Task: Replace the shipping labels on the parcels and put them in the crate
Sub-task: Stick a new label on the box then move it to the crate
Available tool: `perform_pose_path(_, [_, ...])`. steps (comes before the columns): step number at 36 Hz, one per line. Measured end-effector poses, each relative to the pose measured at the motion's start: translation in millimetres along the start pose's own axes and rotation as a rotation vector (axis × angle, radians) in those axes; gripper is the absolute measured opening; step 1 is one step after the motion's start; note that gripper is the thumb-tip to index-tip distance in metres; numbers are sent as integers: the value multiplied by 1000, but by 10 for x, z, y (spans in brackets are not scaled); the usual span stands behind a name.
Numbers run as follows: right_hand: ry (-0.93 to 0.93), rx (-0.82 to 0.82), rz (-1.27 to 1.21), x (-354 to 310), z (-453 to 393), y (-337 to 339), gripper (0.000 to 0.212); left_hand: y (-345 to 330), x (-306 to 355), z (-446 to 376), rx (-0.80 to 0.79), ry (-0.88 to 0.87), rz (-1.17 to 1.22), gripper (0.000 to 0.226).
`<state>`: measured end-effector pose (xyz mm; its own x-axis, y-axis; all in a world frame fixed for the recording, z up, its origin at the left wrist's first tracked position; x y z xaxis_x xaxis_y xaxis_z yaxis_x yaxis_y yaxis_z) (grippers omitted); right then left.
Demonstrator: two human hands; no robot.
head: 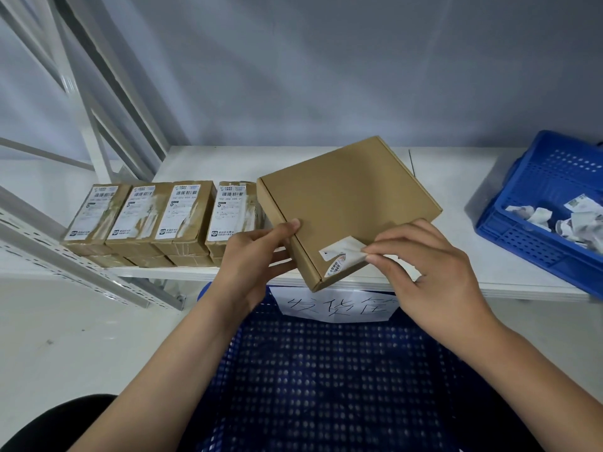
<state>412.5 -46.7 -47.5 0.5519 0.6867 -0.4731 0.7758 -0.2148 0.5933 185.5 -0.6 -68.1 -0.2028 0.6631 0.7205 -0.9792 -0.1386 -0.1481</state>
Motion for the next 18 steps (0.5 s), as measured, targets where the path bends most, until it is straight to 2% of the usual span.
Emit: perform_pose_path(18, [16,11,14,-26,12,13,9,59,68,-8,-17,3,69,36])
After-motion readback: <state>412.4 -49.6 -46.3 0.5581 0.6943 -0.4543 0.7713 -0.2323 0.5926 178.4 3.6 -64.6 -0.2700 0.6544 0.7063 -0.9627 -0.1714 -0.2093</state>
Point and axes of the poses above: each hand's wrist, its own z-axis away from the middle knuckle, its own y-axis out of the back of the hand, x = y × z, the point moved 2 cm from there along -z, towards the middle knuckle, and after that the axes turned 14 degrees about y, right-handed, at the moved point
